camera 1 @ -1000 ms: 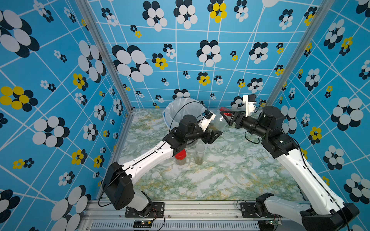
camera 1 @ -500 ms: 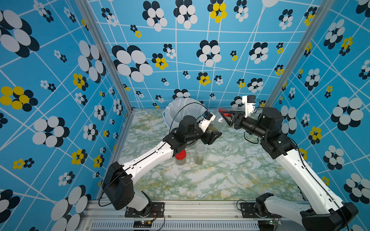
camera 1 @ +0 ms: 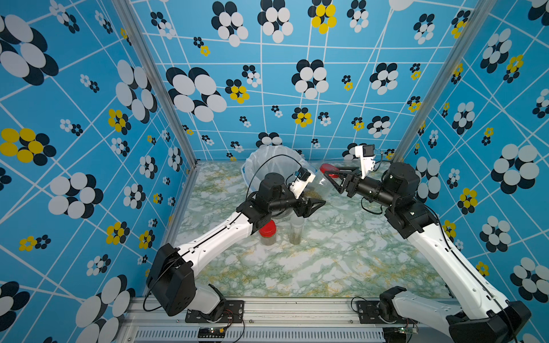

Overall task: Empty moldy mung beans from jars
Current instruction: Unscrew the lid from the jar.

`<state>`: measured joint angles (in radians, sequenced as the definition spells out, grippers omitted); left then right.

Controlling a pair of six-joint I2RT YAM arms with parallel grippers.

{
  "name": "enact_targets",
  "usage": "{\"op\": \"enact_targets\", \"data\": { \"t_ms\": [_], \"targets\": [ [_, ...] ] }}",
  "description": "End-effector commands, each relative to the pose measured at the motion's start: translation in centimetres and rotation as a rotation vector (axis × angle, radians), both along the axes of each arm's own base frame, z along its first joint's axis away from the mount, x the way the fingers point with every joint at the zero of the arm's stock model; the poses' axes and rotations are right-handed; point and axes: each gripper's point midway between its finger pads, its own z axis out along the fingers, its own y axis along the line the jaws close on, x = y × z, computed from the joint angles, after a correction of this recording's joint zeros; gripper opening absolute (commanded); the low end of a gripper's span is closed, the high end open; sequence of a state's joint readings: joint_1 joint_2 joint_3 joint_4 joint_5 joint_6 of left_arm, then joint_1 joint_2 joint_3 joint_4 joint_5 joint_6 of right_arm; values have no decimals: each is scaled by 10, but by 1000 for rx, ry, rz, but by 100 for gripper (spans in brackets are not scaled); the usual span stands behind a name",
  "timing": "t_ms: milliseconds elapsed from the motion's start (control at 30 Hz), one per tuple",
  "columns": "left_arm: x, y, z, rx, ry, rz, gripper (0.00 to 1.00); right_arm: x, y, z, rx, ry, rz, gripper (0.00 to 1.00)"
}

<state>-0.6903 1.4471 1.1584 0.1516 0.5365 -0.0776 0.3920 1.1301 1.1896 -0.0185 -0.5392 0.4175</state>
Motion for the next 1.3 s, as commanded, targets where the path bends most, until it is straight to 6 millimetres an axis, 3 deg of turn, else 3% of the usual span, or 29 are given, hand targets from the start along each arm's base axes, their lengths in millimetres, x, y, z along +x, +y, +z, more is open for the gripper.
{"op": "enact_targets", "data": {
  "t_ms": [0, 967, 1200, 1267],
  "targets": [
    [4, 12, 9, -24, -9, 9, 44, -22, 16, 7, -9, -83, 151, 66],
    [-20, 25, 12, -50, -23, -187, 44, -62, 37, -10, -62, -176, 463, 67],
    [-9, 28, 2, -6, -3, -126, 44, -55, 34, -10, -84, -183, 413, 67],
    [-5, 29, -1, 3, -2, -102, 39, -53, 33, -5, -74, -186, 392, 67]
  ]
}}
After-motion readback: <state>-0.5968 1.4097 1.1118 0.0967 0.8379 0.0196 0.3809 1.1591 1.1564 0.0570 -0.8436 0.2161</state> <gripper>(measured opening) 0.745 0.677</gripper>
